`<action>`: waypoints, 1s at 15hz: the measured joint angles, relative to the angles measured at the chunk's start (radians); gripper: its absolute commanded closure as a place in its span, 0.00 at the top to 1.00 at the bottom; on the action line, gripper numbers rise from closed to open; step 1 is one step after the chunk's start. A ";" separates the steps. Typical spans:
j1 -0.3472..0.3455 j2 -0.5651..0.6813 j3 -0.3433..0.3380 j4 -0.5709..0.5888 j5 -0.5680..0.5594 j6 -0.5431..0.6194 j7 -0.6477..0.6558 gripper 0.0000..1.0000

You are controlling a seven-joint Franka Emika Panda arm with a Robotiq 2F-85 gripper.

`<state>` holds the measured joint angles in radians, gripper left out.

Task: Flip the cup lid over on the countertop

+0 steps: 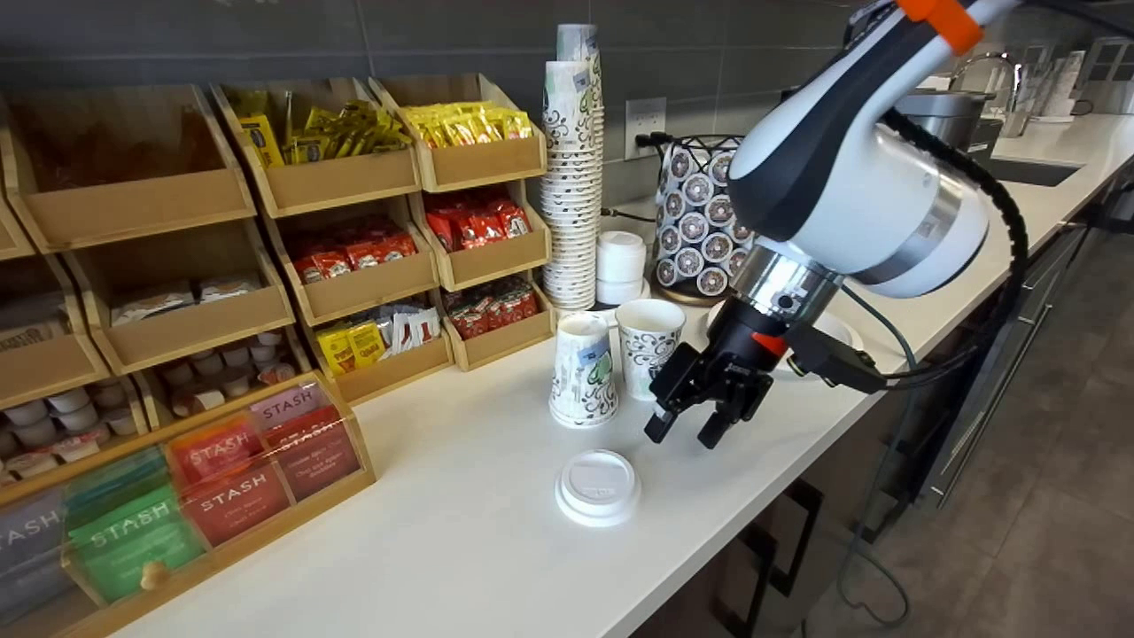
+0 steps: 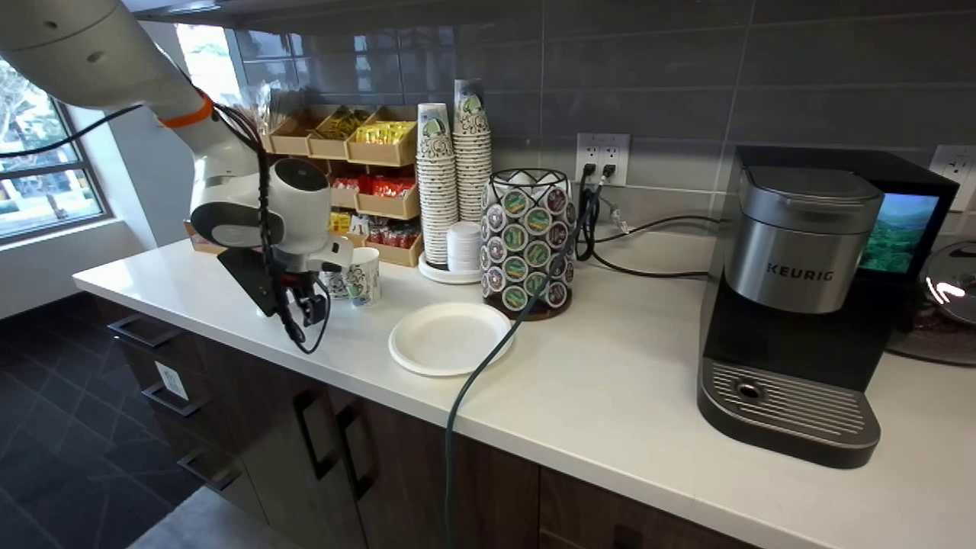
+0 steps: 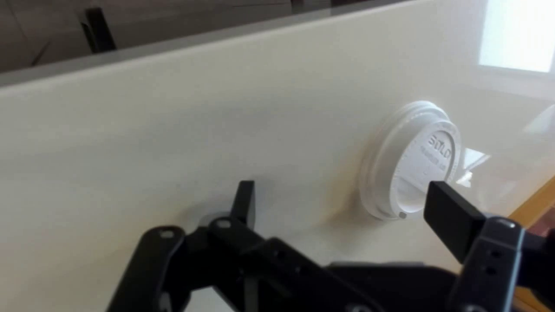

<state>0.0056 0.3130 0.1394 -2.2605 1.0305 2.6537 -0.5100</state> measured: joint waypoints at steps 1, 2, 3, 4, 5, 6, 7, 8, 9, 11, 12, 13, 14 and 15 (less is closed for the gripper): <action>0.026 -0.034 -0.026 -0.032 -0.069 0.000 0.072 1.00; 0.059 -0.072 -0.061 -0.067 -0.137 0.000 0.143 1.00; 0.102 -0.113 -0.105 -0.107 -0.210 0.000 0.217 1.00; 0.147 -0.154 -0.153 -0.148 -0.287 0.000 0.289 1.00; 0.188 -0.196 -0.197 -0.186 -0.369 0.000 0.364 1.00; 0.218 -0.236 -0.229 -0.217 -0.448 0.000 0.437 1.00; 0.233 -0.278 -0.246 -0.241 -0.527 0.000 0.511 1.00; 0.226 -0.321 -0.238 -0.259 -0.605 0.000 0.585 1.00; 0.209 -0.366 -0.218 -0.274 -0.678 0.000 0.657 1.00; 0.172 -0.466 -0.170 -0.297 -0.810 -0.005 0.797 1.00; 0.152 -0.521 -0.140 -0.306 -0.864 -0.023 0.855 1.00; 0.134 -0.576 -0.110 -0.313 -0.900 -0.051 0.896 1.00; 0.122 -0.632 -0.083 -0.317 -0.917 -0.087 0.915 1.00; 0.120 -0.688 -0.063 -0.321 -0.919 -0.128 0.911 1.00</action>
<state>0.1255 -0.3748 0.0762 -2.5811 0.1119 2.5261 0.4015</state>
